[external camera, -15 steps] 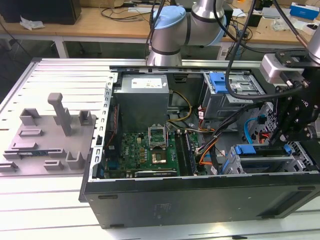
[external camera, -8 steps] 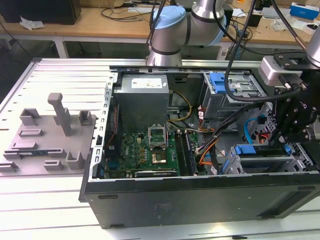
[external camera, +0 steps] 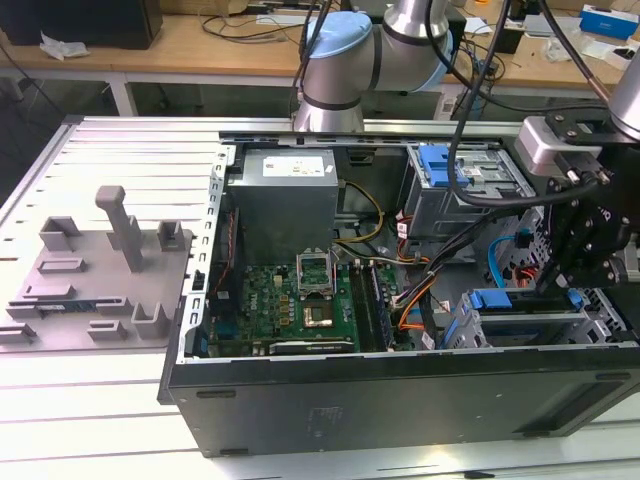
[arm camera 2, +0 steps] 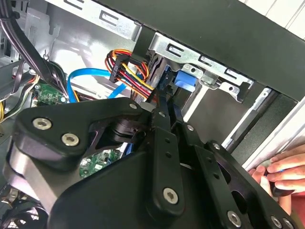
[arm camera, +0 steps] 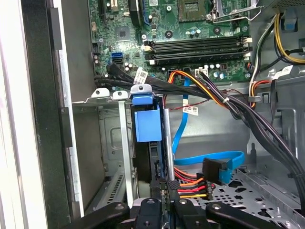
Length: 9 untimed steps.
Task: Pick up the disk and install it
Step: 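Insert the first disk wire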
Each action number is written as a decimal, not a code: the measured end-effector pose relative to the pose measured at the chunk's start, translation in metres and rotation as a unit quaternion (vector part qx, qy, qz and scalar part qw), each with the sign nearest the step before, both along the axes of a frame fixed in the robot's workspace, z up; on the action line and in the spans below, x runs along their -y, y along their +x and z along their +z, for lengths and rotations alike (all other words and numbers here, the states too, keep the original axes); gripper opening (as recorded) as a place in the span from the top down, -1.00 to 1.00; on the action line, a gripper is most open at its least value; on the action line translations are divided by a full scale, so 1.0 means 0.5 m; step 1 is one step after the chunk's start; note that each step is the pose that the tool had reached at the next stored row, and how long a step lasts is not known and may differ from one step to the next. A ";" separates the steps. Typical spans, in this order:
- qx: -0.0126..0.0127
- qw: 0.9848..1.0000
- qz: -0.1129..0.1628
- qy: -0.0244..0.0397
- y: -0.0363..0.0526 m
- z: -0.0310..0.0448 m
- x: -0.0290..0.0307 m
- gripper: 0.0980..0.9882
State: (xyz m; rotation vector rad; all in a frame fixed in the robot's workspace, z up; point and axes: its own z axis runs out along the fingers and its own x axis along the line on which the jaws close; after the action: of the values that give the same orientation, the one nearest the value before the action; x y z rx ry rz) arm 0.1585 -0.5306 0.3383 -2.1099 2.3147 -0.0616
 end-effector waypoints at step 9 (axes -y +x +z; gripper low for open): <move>0.000 1.000 0.000 0.000 0.000 0.047 0.000 -0.14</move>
State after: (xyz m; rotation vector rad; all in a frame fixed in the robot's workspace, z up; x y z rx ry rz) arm 0.1583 -0.5305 0.3619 -2.1100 2.3146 -0.0617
